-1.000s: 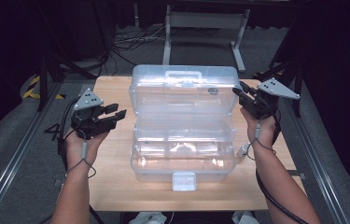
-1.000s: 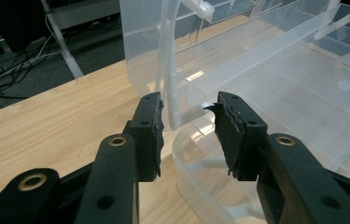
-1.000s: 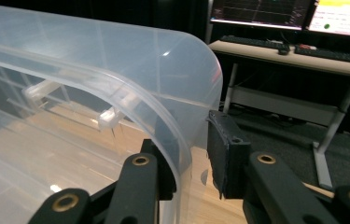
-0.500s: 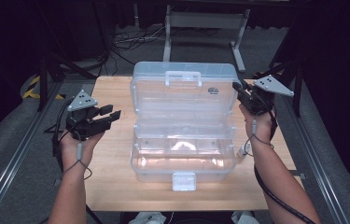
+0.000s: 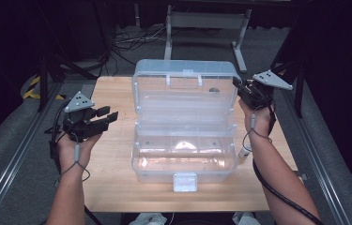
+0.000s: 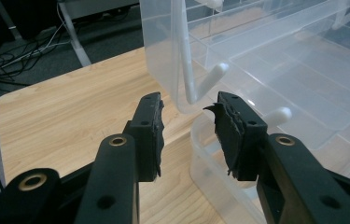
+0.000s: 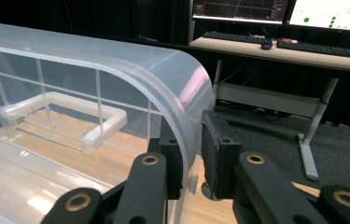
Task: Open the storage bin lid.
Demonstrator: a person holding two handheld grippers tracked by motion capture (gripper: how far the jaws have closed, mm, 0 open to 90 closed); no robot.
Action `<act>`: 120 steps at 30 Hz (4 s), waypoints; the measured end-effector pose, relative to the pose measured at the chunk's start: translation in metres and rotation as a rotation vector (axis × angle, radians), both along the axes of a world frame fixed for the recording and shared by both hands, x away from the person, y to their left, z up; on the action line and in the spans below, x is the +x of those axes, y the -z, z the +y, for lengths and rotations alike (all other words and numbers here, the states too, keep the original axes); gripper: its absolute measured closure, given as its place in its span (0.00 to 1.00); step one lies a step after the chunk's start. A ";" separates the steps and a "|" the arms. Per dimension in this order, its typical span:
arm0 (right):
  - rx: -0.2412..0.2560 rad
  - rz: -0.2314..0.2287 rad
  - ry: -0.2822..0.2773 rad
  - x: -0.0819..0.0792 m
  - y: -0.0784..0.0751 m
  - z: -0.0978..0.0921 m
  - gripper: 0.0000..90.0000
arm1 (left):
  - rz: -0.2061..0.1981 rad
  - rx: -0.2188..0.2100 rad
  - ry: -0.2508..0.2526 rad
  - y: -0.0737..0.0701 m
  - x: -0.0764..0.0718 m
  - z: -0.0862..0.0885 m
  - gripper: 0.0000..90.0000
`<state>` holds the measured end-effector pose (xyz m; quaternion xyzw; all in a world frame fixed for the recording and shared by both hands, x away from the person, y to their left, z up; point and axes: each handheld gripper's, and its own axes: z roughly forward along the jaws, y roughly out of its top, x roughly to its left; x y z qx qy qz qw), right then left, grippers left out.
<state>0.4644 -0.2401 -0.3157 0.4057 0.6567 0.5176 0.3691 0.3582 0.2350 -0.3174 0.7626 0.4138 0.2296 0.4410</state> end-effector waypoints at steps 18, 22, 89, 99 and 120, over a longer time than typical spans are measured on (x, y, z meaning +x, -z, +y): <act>0.012 0.021 0.015 0.025 0.004 0.002 0.90 | 0.001 -0.013 -0.009 0.002 0.000 0.008 0.69; -0.009 0.009 0.012 0.032 0.006 0.003 0.90 | 0.004 -0.016 -0.007 0.002 0.000 0.009 0.69; -0.002 0.123 -0.027 0.112 0.055 0.000 0.92 | 0.034 -0.020 -0.025 0.012 0.004 0.014 0.69; 0.002 0.154 -0.016 0.118 0.063 0.002 0.92 | 0.039 -0.023 -0.028 0.013 0.004 0.017 0.69; -0.030 0.241 0.006 0.134 0.082 0.005 0.92 | 0.049 -0.031 -0.033 0.015 0.005 0.022 0.69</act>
